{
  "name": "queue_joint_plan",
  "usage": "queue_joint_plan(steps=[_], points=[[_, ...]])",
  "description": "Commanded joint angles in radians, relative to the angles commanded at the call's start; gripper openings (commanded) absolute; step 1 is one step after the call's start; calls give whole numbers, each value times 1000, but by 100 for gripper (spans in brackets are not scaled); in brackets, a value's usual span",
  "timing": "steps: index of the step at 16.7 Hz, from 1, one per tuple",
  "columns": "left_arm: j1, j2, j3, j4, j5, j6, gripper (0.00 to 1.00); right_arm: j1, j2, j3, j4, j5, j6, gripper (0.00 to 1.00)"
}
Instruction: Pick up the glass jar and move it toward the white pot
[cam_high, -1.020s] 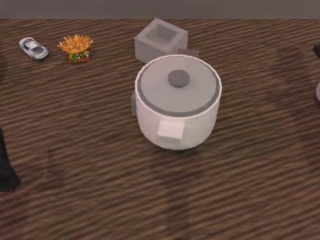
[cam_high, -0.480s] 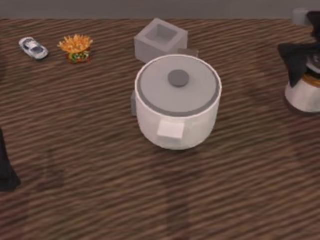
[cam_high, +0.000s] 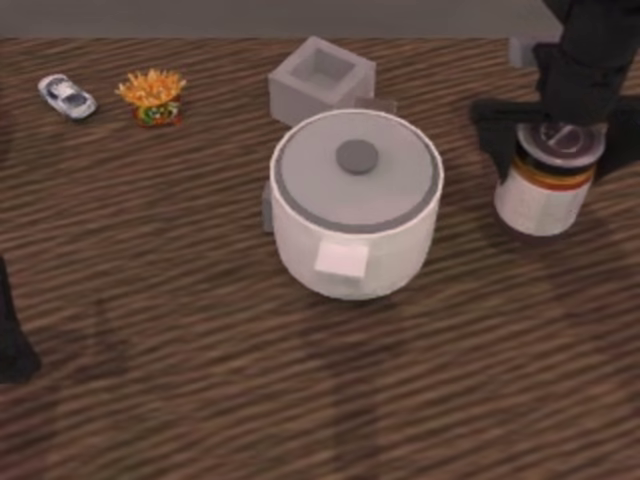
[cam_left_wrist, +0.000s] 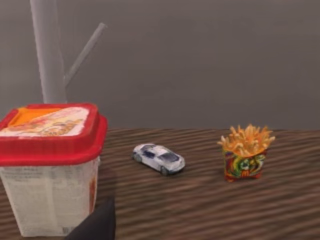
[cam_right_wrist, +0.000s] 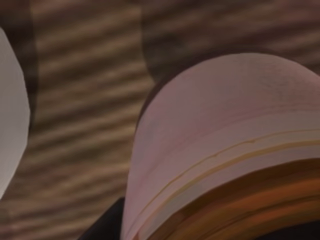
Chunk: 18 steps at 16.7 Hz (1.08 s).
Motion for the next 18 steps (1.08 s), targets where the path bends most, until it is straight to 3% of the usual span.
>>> queue_joint_plan(steps=[15, 18], points=[[0, 0, 0, 0, 0, 0, 100, 3, 18, -169, 187, 0, 3, 0], [0, 0, 0, 0, 0, 0, 100, 3, 18, -169, 187, 0, 3, 23]])
